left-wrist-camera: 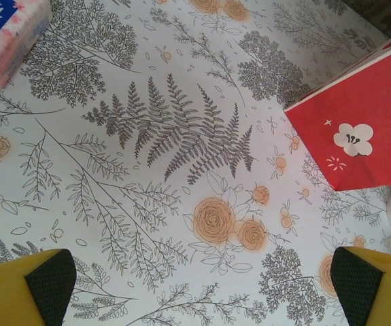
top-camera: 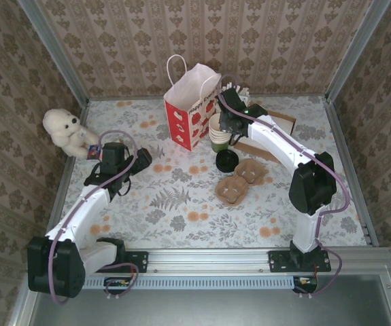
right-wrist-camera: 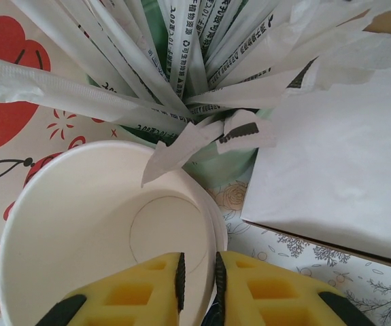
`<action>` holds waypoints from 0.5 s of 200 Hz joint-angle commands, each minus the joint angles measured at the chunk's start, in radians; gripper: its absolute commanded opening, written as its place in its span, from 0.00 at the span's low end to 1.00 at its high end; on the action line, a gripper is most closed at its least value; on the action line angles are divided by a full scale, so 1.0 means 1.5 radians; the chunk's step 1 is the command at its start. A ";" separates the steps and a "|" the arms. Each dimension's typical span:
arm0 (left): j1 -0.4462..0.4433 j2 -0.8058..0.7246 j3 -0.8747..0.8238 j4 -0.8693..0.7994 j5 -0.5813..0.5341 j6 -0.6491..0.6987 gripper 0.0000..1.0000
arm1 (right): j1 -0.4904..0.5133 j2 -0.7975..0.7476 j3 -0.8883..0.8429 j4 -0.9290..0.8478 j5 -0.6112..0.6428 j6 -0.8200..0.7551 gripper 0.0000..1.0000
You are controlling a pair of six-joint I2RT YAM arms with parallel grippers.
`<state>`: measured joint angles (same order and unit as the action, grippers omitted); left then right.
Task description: Pack the takeout coffee
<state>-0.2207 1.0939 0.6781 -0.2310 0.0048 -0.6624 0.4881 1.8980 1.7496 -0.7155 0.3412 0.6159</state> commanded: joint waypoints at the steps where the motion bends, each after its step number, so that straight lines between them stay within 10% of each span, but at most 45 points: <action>1: 0.004 0.003 -0.005 0.014 0.011 -0.010 1.00 | 0.004 0.022 0.022 -0.012 0.013 -0.012 0.23; 100: 0.003 0.000 0.000 0.008 0.009 -0.009 1.00 | 0.003 0.001 0.016 -0.006 0.034 -0.051 0.10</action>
<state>-0.2207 1.0943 0.6781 -0.2310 0.0051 -0.6624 0.4889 1.9205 1.7535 -0.7151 0.3477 0.5800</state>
